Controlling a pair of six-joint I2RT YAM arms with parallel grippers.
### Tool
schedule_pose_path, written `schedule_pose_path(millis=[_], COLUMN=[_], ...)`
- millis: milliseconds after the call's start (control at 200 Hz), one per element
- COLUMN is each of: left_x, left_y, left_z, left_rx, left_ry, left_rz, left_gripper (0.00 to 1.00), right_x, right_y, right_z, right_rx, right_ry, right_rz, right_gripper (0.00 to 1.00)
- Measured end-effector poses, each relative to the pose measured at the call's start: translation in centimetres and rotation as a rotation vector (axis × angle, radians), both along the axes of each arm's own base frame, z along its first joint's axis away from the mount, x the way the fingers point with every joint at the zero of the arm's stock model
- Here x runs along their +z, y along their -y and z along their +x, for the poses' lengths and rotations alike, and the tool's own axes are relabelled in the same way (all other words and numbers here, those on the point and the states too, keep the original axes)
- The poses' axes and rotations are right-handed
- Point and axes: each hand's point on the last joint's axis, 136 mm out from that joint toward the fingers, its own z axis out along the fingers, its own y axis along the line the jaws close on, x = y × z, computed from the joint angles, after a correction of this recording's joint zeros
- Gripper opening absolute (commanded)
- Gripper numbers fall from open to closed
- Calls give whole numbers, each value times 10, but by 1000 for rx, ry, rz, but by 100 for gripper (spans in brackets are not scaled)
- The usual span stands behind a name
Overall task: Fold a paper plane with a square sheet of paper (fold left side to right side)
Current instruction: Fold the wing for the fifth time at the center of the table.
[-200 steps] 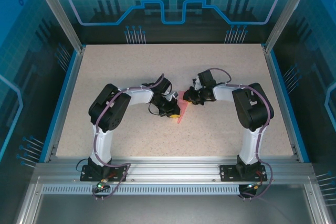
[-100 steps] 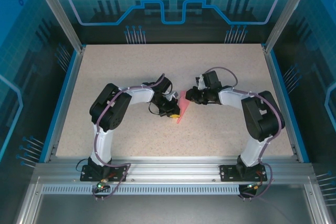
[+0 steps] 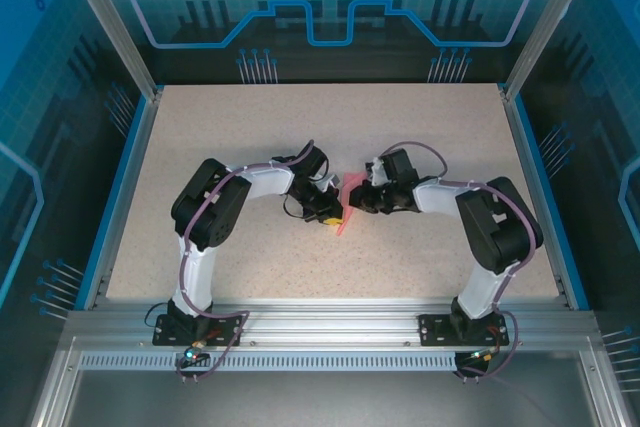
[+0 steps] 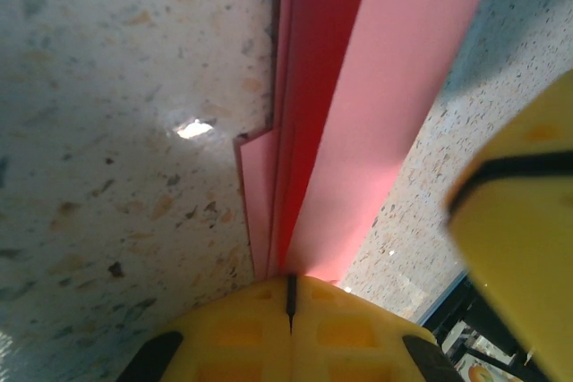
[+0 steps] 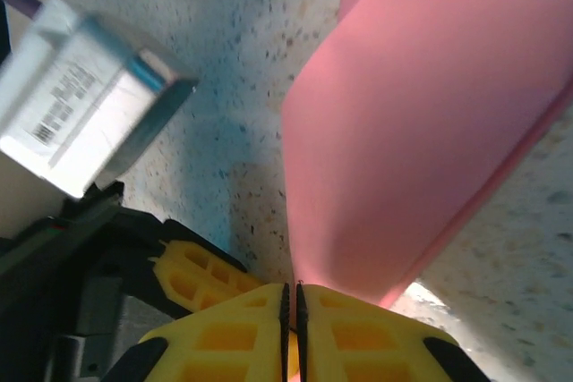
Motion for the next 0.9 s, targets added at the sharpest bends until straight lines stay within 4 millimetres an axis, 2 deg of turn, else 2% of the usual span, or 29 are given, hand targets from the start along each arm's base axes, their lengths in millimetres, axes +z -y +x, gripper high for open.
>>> schedule_pose_path(millis=[115,445,895], left_x=[0,0,1], left_y=[0,-2,-11], left_z=[0,1,-1], left_rx=[0,6,20], left_ry=[0,-1,31], left_rz=[1,2,43], left_gripper=[0,1,13], right_x=[-7,-13,-22], right_y=[-6,-9,-8], right_z=[-5,2,3], right_rx=[15,14,7], right_ry=[-21,-38,-71], right_rz=[5,1,-24], right_gripper=[13,13,13])
